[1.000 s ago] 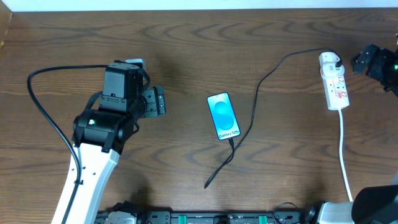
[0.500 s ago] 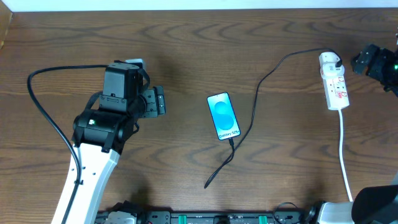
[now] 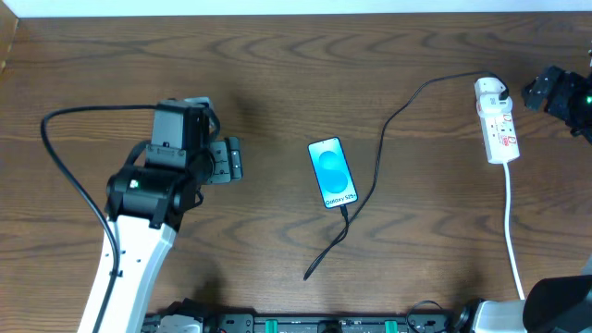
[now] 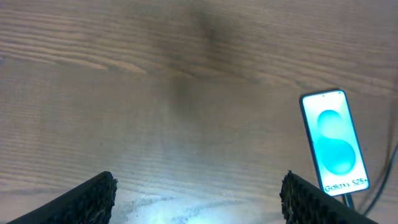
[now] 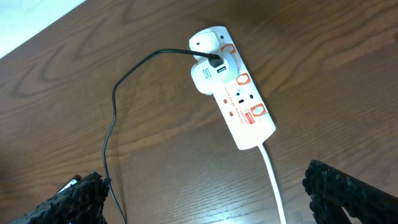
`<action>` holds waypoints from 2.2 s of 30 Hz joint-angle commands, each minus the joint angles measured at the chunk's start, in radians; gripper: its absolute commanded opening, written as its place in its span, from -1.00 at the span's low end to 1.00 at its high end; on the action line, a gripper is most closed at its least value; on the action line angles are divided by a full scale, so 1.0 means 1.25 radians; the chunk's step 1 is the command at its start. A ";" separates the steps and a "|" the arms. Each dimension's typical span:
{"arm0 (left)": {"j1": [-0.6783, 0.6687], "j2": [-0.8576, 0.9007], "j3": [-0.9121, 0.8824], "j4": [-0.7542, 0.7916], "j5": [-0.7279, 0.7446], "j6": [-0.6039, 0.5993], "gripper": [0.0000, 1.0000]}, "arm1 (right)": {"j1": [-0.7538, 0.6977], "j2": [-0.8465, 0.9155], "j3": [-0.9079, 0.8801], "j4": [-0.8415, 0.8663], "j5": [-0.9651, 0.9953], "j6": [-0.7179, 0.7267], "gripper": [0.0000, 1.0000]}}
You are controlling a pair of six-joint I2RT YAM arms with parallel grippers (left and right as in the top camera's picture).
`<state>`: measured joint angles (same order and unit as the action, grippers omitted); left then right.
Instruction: Plug charger to phone and switch on socket
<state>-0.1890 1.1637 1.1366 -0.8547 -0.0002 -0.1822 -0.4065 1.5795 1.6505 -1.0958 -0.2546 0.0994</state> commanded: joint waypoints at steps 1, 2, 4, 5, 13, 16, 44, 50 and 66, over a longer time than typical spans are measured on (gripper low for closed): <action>0.023 -0.049 -0.075 0.046 -0.009 0.007 0.69 | -0.004 -0.005 0.006 -0.001 -0.008 0.010 0.99; 0.030 -0.065 -0.103 0.069 -0.009 0.007 0.70 | -0.004 -0.005 0.006 -0.001 -0.008 0.010 0.99; 0.038 -0.096 -0.154 0.117 -0.009 0.007 0.69 | -0.004 -0.005 0.006 -0.001 -0.008 0.010 0.99; 0.041 -0.115 -0.182 0.144 -0.009 0.007 0.69 | -0.004 -0.005 0.006 -0.001 -0.008 0.010 0.98; 0.052 -0.276 -0.347 0.320 -0.010 0.008 0.69 | -0.004 -0.005 0.006 -0.001 -0.008 0.010 0.99; 0.055 -0.320 -0.388 0.379 -0.010 0.011 0.69 | -0.004 -0.005 0.006 -0.001 -0.008 0.010 0.98; 0.128 -0.736 -0.906 1.114 0.075 0.170 0.69 | -0.004 -0.005 0.006 -0.001 -0.008 0.010 0.99; 0.128 -0.813 -0.906 0.970 0.063 0.188 0.69 | -0.004 -0.005 0.006 -0.001 -0.008 0.010 0.99; 0.165 -0.930 -0.906 0.627 0.021 0.185 0.70 | -0.004 -0.005 0.006 -0.001 -0.008 0.010 0.99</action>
<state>0.0109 0.0101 0.0128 -0.0219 0.0563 0.0341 -0.4065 1.5799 1.6501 -1.0962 -0.2577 0.1032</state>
